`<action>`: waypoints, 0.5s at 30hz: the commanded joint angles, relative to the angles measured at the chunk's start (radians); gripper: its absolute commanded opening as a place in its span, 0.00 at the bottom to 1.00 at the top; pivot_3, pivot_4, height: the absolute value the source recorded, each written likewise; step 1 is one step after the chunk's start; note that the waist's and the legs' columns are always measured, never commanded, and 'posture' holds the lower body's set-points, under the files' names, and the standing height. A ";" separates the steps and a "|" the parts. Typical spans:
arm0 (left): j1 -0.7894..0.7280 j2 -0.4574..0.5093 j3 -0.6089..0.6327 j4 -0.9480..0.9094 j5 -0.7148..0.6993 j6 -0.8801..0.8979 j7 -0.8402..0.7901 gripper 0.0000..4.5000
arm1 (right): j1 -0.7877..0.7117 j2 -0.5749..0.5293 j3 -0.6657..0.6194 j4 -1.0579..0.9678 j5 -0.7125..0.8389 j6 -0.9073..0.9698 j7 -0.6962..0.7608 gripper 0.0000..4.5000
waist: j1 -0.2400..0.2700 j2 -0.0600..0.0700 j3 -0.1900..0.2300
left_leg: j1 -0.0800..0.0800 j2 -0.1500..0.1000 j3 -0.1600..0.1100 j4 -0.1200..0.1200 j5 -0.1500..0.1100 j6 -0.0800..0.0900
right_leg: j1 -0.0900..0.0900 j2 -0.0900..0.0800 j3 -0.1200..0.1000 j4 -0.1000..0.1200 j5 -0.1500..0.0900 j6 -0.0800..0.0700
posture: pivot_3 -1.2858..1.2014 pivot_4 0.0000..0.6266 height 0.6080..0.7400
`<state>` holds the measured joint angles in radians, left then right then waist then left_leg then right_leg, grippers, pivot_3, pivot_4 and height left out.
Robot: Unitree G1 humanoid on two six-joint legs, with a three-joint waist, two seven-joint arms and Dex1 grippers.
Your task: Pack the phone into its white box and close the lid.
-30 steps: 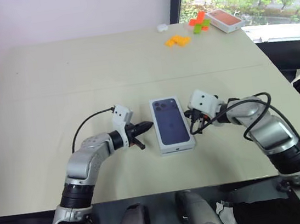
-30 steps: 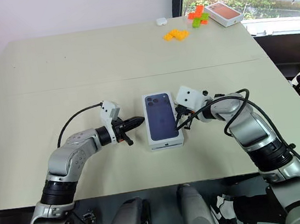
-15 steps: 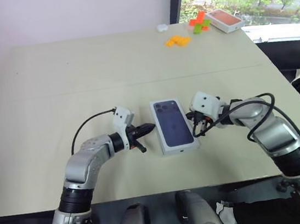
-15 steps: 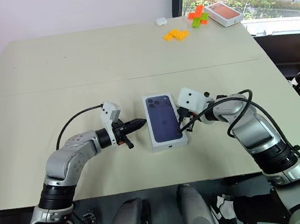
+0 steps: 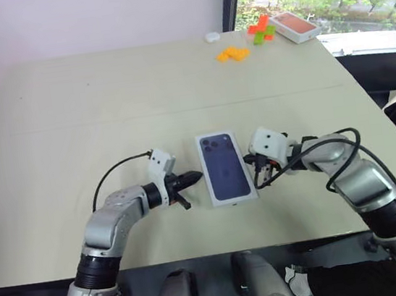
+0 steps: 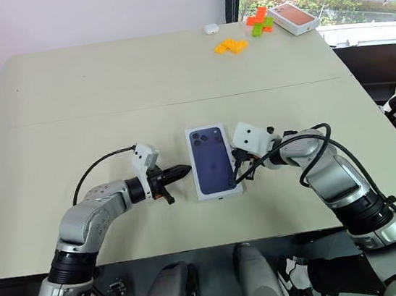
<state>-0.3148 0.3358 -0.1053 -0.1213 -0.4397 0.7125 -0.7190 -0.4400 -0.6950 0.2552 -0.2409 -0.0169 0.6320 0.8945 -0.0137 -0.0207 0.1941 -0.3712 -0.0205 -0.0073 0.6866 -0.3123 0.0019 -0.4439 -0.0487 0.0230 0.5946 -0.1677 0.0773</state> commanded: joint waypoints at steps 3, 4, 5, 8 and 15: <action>-0.017 0.009 0.022 -0.002 -0.003 -0.026 -0.003 0.00 | 0.002 -0.028 -0.016 -0.030 0.006 -0.027 0.006 0.01 | 0.001 0.000 0.000 | 0.000 0.000 0.000 0.000 0.000 0.000 | 0.000 0.000 0.000 0.000 0.000 0.000 | 0.52 0.24 1.00; -0.034 0.012 0.043 -0.009 -0.020 -0.013 -0.003 0.00 | -0.003 -0.043 -0.036 -0.021 0.011 -0.038 0.013 0.01 | 0.001 0.000 0.000 | 0.000 0.000 0.000 0.000 0.000 0.000 | 0.000 0.000 0.000 0.000 0.000 0.000 | 0.52 0.24 1.00; -0.050 0.014 0.059 -0.015 -0.034 -0.003 -0.002 0.00 | -0.013 -0.047 -0.060 -0.012 0.025 -0.036 0.013 0.01 | 0.001 0.000 0.000 | 0.000 0.000 0.000 0.000 0.000 0.000 | 0.000 0.000 0.000 0.000 0.000 0.000 | 0.52 0.24 1.00; -0.093 0.005 0.093 -0.019 -0.066 0.018 0.013 0.00 | -0.051 -0.033 -0.107 0.010 0.060 -0.019 -0.001 0.01 | 0.002 0.000 0.000 | 0.000 0.000 0.000 0.000 0.000 0.000 | 0.000 0.000 0.000 0.000 0.000 0.000 | 0.52 0.24 1.00; -0.224 -0.103 0.082 0.022 -0.063 -0.013 0.072 0.00 | -0.128 0.073 -0.124 0.065 0.078 -0.042 -0.082 0.01 | 0.003 0.000 0.000 | 0.000 0.000 0.000 0.000 0.000 0.000 | 0.000 0.000 0.000 0.000 0.000 0.000 | 0.52 0.24 1.00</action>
<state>-0.5215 0.2402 -0.0197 -0.0965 -0.4951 0.7265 -0.6619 -0.5537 -0.6273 0.1415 -0.1700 0.0509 0.6038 0.8274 -0.0109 -0.0210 0.1942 -0.3718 -0.0211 -0.0075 0.6866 -0.3123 0.0018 -0.4438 -0.0492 0.0229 0.5943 -0.1674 0.0774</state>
